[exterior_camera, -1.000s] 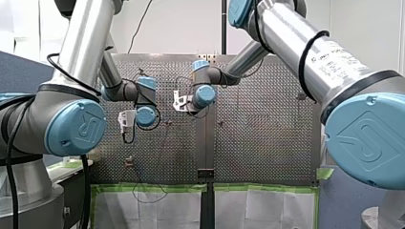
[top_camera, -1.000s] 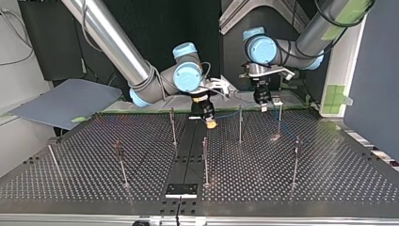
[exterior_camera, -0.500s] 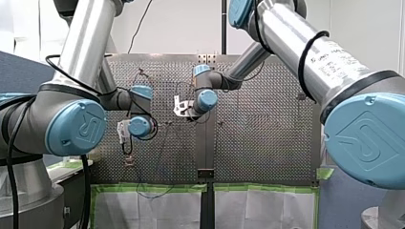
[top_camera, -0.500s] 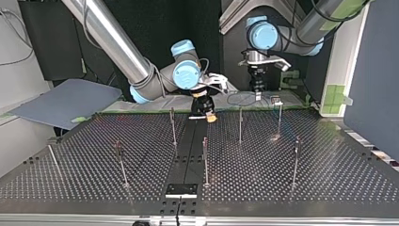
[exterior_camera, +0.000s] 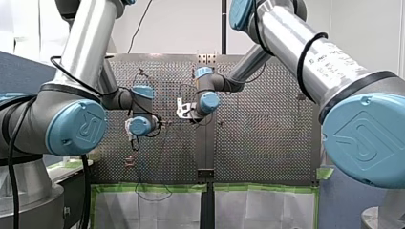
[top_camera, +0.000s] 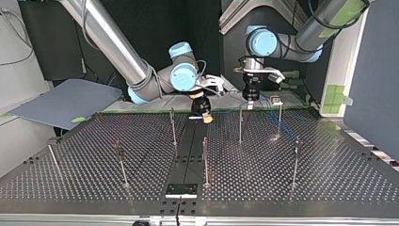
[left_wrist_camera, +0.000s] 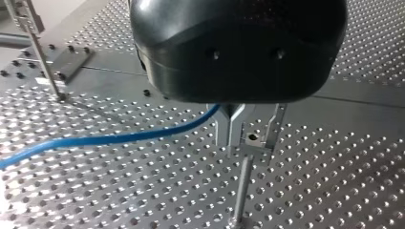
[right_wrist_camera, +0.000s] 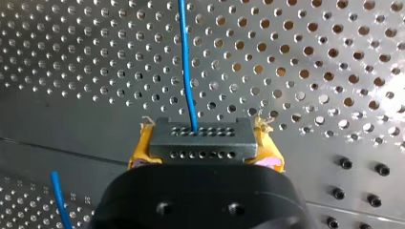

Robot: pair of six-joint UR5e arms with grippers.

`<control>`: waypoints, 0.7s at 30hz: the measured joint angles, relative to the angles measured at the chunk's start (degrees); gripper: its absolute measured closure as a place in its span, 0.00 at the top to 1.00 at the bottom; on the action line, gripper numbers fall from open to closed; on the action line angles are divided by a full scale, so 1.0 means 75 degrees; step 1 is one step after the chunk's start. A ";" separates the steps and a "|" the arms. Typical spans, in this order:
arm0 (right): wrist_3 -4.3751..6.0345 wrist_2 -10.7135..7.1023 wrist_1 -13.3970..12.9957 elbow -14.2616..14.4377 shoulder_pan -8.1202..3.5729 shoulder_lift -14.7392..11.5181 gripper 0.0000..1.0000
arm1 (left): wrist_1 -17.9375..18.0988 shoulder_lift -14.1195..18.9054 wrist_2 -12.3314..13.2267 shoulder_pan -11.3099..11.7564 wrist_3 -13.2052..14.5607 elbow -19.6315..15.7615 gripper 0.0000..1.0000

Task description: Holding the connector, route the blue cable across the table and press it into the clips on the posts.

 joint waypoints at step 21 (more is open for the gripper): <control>-0.0074 -0.0009 -0.0035 -0.0006 -0.0214 0.0007 0.00 | -0.0119 -0.0934 0.0074 0.0527 0.0099 0.0942 0.02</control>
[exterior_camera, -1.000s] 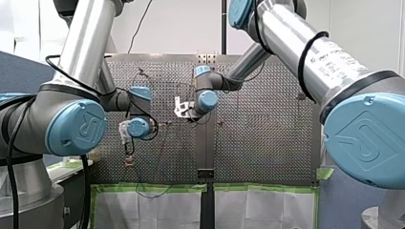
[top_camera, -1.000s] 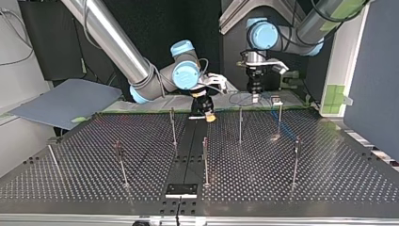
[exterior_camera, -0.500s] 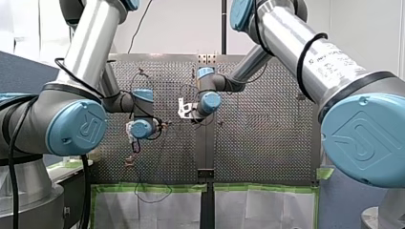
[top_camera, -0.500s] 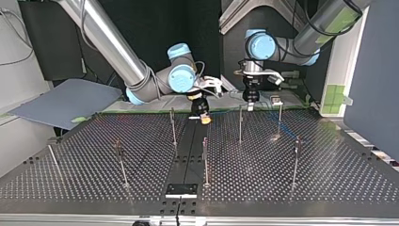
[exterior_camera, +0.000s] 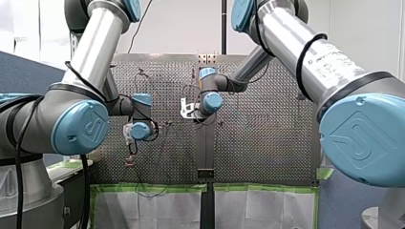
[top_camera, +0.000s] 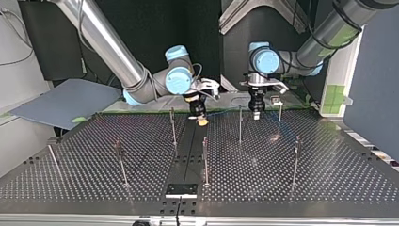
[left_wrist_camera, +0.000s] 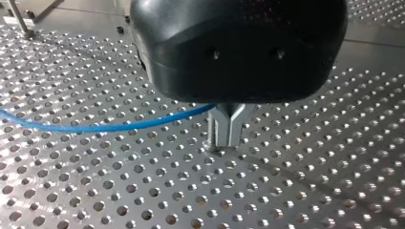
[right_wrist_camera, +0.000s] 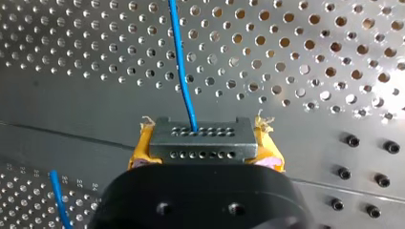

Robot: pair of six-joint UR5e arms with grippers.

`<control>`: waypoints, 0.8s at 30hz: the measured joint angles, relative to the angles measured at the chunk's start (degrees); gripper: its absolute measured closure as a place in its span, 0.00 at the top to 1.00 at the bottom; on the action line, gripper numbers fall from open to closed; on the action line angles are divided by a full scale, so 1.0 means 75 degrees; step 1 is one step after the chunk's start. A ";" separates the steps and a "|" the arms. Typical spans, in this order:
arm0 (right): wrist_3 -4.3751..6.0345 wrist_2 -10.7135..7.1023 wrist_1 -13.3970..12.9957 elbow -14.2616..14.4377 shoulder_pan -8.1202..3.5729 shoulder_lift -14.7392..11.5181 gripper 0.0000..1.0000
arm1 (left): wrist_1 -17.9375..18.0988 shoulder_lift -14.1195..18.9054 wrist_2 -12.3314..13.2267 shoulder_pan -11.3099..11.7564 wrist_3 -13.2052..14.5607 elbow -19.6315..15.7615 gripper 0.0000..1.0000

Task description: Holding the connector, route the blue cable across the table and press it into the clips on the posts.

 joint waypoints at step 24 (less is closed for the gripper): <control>-0.0006 -0.0003 -0.0082 -0.0019 -0.0307 -0.0004 0.00 | -0.0721 -0.0004 0.0278 0.0410 0.0177 0.0745 0.09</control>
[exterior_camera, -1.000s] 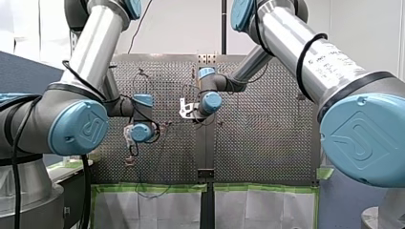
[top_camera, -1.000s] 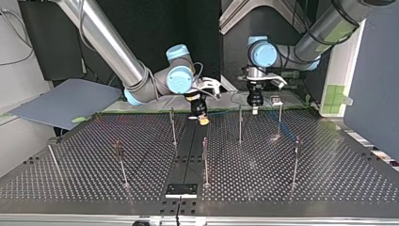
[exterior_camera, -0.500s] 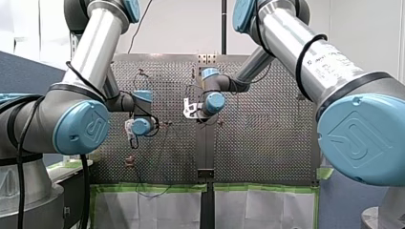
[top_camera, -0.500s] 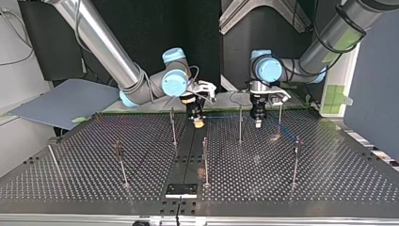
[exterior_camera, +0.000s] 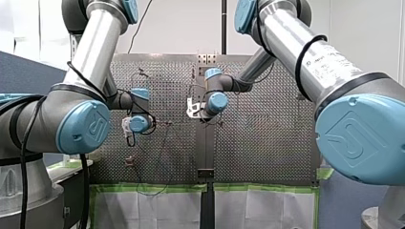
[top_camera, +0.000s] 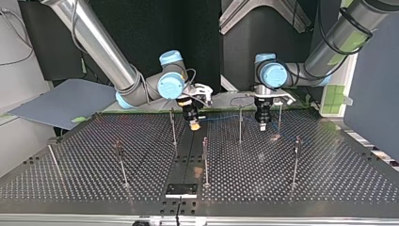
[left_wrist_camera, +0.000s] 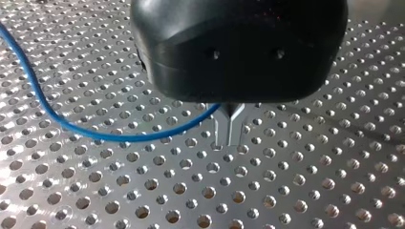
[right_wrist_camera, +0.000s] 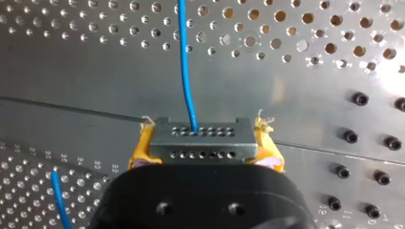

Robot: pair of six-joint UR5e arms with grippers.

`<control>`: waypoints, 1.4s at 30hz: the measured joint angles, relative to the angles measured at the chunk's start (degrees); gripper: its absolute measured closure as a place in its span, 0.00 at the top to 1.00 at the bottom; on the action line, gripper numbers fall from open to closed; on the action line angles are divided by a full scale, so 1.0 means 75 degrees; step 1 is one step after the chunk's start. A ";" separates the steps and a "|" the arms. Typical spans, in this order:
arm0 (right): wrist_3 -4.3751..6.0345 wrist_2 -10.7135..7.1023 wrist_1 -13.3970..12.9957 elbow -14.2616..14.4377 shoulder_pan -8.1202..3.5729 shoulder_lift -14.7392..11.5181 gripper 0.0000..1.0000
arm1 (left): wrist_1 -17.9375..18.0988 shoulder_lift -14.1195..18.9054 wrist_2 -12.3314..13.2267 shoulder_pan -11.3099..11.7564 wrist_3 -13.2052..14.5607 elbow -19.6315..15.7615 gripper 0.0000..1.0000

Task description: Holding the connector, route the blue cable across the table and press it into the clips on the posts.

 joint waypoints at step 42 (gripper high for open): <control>0.0038 -0.0081 0.0015 -0.0009 -0.0003 0.0000 0.00 | -0.1074 0.1576 0.0158 -0.0586 0.0044 -0.1494 1.00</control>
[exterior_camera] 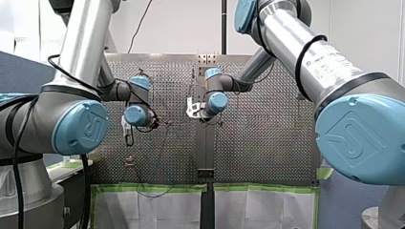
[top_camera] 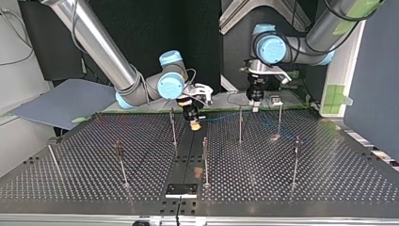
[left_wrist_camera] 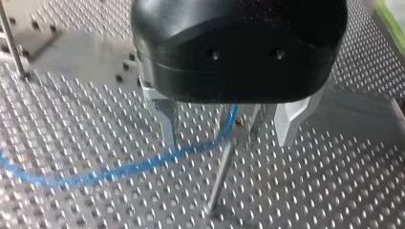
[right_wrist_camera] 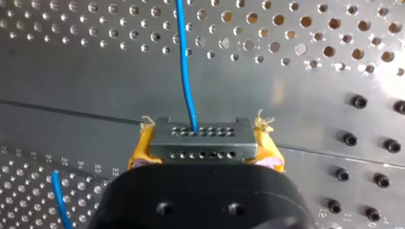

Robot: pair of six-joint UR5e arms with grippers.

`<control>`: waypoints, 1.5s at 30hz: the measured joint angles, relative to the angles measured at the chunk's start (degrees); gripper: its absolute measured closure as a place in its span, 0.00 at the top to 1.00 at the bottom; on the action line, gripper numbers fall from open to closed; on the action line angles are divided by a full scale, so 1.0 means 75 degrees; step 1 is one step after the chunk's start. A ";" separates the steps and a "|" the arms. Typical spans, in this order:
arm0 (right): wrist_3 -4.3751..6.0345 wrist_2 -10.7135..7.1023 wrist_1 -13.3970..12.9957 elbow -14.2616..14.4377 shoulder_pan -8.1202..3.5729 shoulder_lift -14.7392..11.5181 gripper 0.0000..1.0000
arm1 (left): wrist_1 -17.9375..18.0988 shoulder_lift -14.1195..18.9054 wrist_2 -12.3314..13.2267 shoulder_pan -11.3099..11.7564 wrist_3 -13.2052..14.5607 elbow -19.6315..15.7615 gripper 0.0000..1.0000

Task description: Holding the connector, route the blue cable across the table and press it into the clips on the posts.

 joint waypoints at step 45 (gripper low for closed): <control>-0.0039 -0.0095 0.0282 0.0109 -0.0337 -0.0251 0.00 | -0.0364 -0.1277 -0.1811 -0.2522 -0.1079 0.1524 1.00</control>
